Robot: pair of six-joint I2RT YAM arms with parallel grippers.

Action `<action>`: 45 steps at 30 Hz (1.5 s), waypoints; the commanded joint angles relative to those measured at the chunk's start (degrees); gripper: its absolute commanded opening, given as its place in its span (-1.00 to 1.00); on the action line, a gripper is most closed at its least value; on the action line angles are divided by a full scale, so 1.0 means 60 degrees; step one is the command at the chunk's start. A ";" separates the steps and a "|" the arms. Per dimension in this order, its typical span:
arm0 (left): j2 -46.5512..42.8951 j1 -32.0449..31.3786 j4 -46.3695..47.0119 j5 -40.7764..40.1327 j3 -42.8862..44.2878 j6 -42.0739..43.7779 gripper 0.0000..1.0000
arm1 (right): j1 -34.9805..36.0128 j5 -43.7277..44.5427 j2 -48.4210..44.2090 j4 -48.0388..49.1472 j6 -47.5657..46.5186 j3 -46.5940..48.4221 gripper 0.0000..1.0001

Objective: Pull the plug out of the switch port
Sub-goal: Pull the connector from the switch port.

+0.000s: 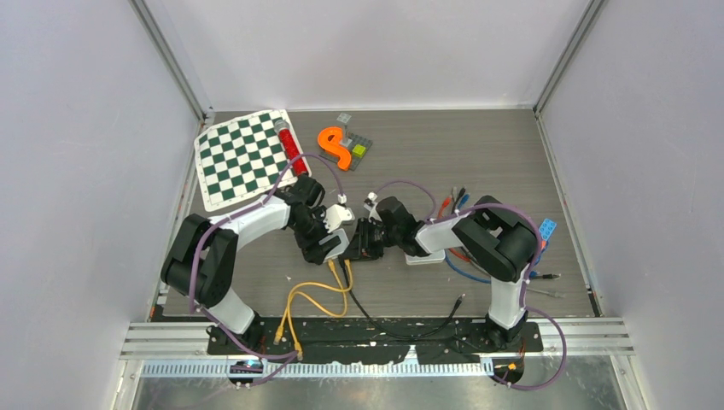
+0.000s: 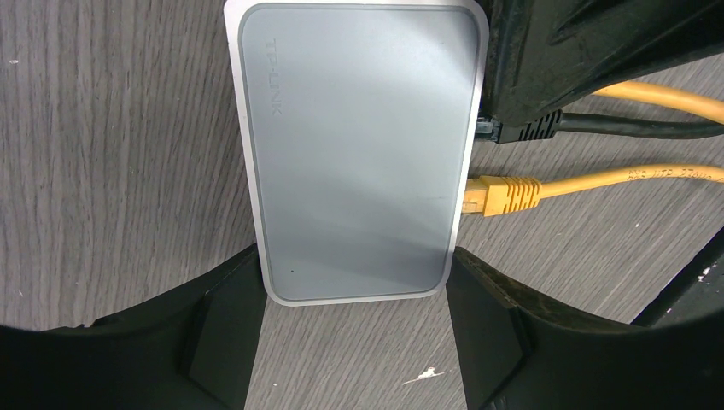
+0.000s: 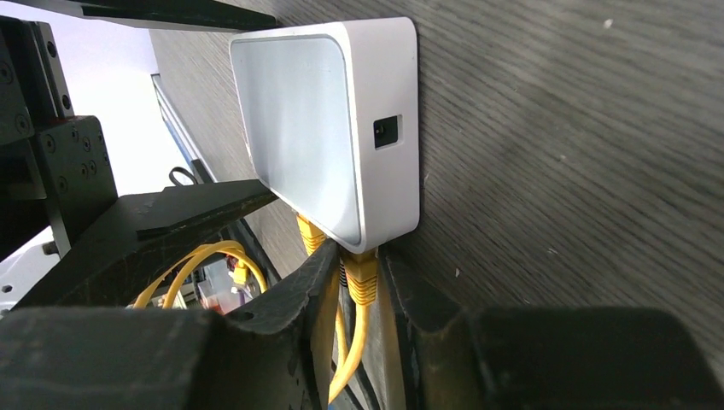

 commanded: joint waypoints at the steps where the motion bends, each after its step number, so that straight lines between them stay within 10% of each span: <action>1: -0.0081 -0.0090 -0.0103 0.0147 0.0066 0.0085 0.11 | -0.0084 0.0744 -0.0147 -0.0669 -0.0168 0.0198 -0.40; 13: -0.0146 -0.0092 -0.0013 0.0165 -0.0015 0.0091 0.10 | -0.0104 0.0694 -0.0211 -0.0508 -0.0245 0.0020 -0.89; 27: -0.0121 -0.0092 0.0123 0.0001 0.0007 -0.0014 0.09 | 0.0000 -0.0291 -0.0499 -0.0720 -0.1443 -0.0260 -0.89; 33: -0.0125 -0.0092 0.0149 -0.0025 0.0007 -0.0073 0.10 | 0.0021 -0.1314 -0.0430 0.1932 -0.0420 -0.0880 -0.89; 40: -0.0122 -0.0092 0.0177 -0.0091 0.0007 -0.0167 0.10 | 0.0110 0.0585 -0.0721 -0.1393 -0.1080 -0.0214 -0.90; 45: -0.0129 -0.0092 0.0311 -0.0211 -0.0025 -0.0361 0.09 | 0.0071 -0.0427 -0.0393 0.1052 0.0376 -0.0903 -0.90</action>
